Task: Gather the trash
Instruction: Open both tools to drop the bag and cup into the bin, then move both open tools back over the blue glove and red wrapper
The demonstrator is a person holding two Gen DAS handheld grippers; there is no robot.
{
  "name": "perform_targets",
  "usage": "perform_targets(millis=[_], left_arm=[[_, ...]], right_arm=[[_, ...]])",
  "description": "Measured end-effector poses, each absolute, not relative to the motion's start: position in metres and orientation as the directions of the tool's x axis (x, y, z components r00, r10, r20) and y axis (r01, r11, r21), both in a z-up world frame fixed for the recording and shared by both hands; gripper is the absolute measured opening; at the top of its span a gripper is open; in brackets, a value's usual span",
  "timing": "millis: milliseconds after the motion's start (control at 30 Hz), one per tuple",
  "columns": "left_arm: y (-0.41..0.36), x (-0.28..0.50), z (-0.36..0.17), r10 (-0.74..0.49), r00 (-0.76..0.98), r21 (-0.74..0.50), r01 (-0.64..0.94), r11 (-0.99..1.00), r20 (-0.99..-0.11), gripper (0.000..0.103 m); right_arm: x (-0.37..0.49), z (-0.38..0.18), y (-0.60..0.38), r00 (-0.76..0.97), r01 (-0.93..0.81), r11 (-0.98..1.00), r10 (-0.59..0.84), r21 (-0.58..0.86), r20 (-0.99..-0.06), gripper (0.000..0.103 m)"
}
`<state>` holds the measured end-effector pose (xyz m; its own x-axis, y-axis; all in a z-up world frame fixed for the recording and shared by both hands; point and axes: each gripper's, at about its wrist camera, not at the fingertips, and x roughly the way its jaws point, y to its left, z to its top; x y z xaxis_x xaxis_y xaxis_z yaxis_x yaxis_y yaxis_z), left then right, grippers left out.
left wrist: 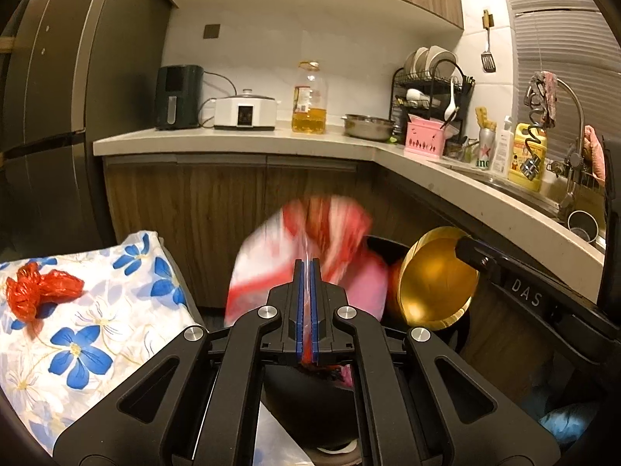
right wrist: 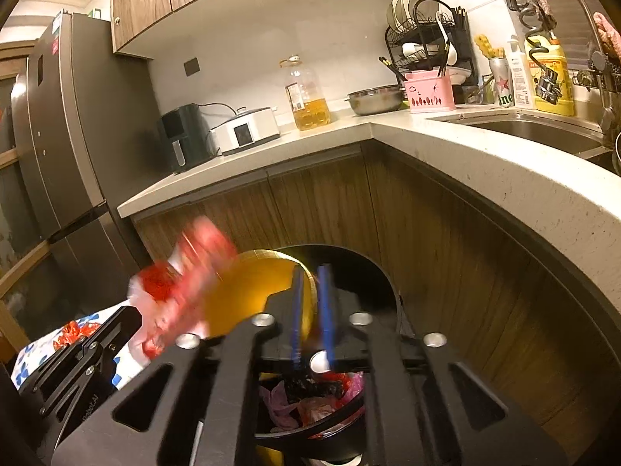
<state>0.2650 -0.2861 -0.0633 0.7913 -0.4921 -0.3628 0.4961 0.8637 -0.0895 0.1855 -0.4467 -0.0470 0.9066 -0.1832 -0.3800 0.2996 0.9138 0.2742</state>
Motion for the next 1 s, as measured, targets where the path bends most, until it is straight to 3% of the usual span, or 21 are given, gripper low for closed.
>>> perform_targets(millis=[67, 200, 367, 567, 767, 1000], left_arm=[[-0.286, 0.266, -0.066, -0.491, 0.788, -0.089, 0.496, 0.864, -0.373, 0.006], [-0.283, 0.266, -0.071, -0.484, 0.788, -0.091, 0.489, 0.868, -0.381, 0.021], [-0.270, 0.263, -0.071, -0.449, 0.812, -0.105, 0.443, 0.890, -0.372, 0.052], [-0.252, 0.254, -0.066, -0.399, 0.843, -0.102, 0.389, 0.916, -0.362, 0.067], [-0.225, 0.240, -0.062, -0.332, 0.877, -0.092, 0.320, 0.943, -0.348, 0.081], [-0.172, 0.223, -0.060, -0.190, 0.921, -0.090, 0.169, 0.981, -0.341, 0.086]], right_arm=[[0.184, -0.047, -0.449, 0.909, 0.299, 0.912, -0.183, 0.281, -0.374, 0.037], [0.183, -0.047, -0.449, 0.908, 0.304, 0.910, -0.188, 0.281, -0.374, 0.037], [0.178, -0.046, -0.445, 0.910, 0.305, 0.910, -0.191, 0.282, -0.367, 0.048], [0.170, -0.041, -0.436, 0.918, 0.296, 0.916, -0.194, 0.272, -0.346, 0.055], [0.160, -0.035, -0.421, 0.927, 0.278, 0.928, -0.191, 0.248, -0.322, 0.069], [0.152, -0.032, -0.398, 0.936, 0.244, 0.941, -0.165, 0.236, -0.310, 0.075]])
